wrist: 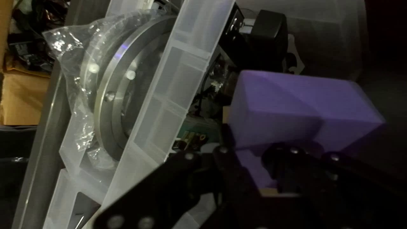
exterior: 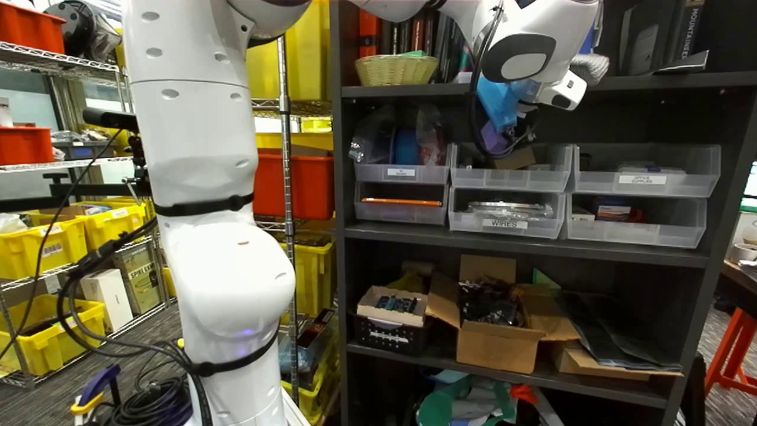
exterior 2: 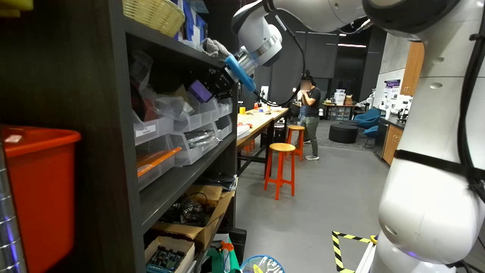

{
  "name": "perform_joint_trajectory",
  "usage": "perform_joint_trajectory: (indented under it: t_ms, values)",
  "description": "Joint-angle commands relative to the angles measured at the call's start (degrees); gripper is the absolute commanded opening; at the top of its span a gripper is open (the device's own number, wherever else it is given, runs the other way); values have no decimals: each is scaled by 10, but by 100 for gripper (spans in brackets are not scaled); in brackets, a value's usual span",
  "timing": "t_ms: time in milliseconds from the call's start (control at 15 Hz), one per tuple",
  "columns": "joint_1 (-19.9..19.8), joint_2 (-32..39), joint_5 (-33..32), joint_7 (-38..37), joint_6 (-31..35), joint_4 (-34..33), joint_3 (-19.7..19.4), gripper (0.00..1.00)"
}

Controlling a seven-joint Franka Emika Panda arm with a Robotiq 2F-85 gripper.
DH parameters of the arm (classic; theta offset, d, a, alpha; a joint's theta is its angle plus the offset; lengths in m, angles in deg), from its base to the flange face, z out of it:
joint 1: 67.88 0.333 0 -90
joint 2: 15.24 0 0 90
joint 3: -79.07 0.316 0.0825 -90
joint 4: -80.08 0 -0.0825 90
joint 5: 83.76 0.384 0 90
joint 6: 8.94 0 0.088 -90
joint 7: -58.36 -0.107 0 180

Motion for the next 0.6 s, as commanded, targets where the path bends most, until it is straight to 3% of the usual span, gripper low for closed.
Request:
perform_joint_trajectory:
  t_ms: [0,533]
  values:
    - [-9,21,8,0,-16,-31,8,7]
    - [-13,43,12,0,-18,-59,11,7]
